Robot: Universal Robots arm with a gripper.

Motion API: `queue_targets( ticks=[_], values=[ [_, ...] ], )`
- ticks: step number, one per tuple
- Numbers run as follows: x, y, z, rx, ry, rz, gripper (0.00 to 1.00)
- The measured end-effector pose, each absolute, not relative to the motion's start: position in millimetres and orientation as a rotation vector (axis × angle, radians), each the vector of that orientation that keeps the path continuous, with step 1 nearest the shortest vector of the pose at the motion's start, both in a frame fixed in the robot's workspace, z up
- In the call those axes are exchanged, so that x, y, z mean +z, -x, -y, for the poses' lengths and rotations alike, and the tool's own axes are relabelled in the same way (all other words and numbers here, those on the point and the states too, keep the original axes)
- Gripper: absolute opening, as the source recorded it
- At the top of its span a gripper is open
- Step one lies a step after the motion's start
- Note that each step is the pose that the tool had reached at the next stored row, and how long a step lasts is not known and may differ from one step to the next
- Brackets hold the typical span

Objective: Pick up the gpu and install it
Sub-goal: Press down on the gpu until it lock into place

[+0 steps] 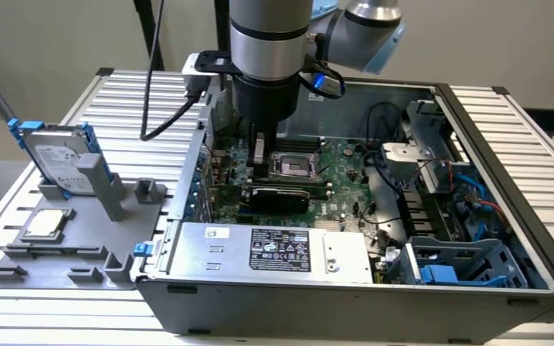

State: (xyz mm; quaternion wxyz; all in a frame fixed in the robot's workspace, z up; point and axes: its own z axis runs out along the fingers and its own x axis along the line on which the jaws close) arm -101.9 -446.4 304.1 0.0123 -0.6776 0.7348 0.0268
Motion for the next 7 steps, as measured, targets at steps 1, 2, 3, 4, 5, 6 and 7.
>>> queue_targets(
  ticks=[1, 2, 3, 4, 5, 6, 7],
  values=[
    [304.2, 101.9, 446.4, 0.084, 2.112, -2.291, 0.19],
    [304.2, 101.9, 446.4, 0.084, 2.112, -2.291, 0.13],
    [304.2, 101.9, 446.4, 0.084, 2.112, -2.291, 0.11],
    [304.2, 101.9, 446.4, 0.084, 2.112, -2.291, 0.11],
    [304.2, 101.9, 446.4, 0.083, 2.112, -2.291, 0.11],
    [304.2, 101.9, 446.4, 0.083, 2.112, -2.291, 0.11],
    [304.2, 101.9, 446.4, 0.083, 2.112, -2.291, 0.11]
  ],
)
